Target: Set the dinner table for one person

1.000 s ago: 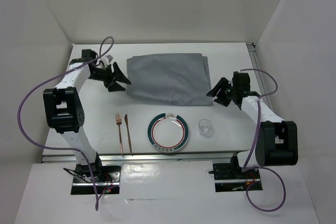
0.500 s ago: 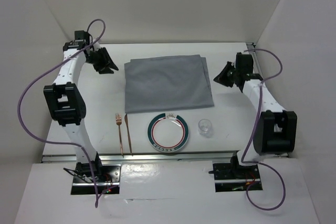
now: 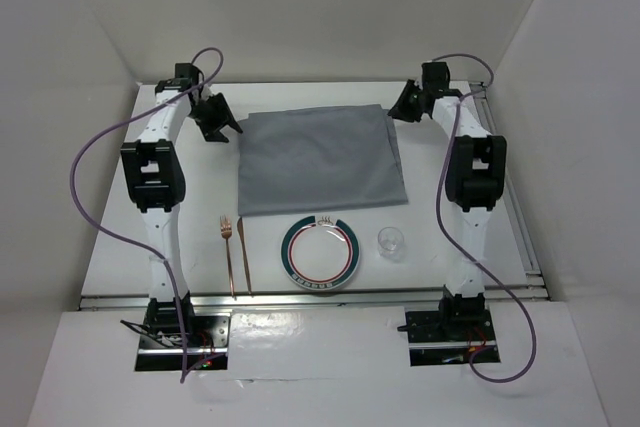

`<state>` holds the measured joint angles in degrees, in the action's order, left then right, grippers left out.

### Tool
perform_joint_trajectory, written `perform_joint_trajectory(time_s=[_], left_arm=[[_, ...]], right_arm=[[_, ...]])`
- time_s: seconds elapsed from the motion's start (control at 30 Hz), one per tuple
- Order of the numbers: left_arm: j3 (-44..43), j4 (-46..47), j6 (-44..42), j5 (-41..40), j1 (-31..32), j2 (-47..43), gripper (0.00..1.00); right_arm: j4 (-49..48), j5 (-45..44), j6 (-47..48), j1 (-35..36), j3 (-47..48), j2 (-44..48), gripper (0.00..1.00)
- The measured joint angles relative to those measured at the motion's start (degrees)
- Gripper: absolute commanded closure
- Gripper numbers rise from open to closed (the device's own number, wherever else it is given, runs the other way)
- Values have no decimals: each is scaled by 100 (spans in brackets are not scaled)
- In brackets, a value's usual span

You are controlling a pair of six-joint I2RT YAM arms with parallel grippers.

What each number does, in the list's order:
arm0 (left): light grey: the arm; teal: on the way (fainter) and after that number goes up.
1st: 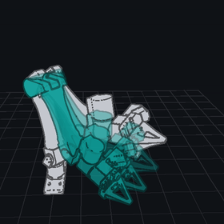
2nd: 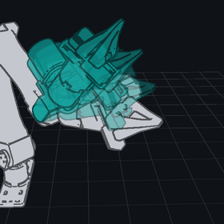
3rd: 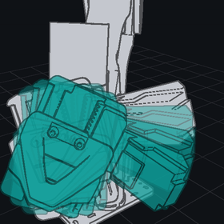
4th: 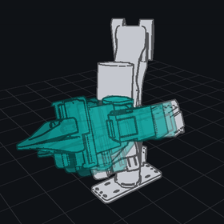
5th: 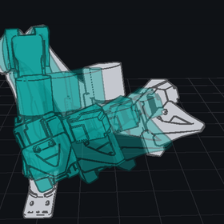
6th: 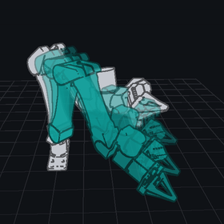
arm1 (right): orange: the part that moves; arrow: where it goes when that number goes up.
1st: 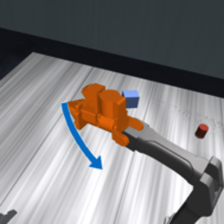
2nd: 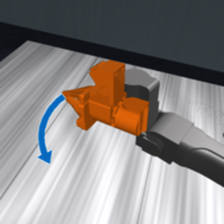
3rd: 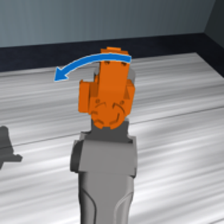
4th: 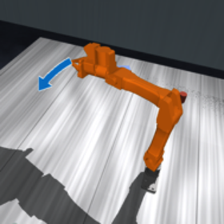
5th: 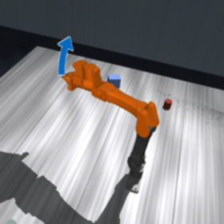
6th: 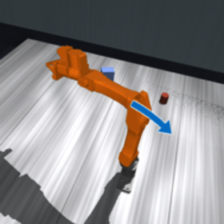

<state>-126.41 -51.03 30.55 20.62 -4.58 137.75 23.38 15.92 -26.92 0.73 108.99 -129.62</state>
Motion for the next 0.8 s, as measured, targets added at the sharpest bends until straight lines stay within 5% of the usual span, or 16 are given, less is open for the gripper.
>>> perform_joint_trajectory(time_s=[0.13, 0.5, 0.8], left_arm=[[-313, 227, 127, 2, 0, 114, 33], [-944, 752, 439, -44, 22, 1040, 33], [-1010, 1029, 608, 293, 24, 1180, 64]], right_arm=[[197, 2, 109, 125, 1003, -879, 50], [389, 90, 133, 190, 2402, -1904, 52], [387, 341, 155, 190, 2444, -2011, 68]])
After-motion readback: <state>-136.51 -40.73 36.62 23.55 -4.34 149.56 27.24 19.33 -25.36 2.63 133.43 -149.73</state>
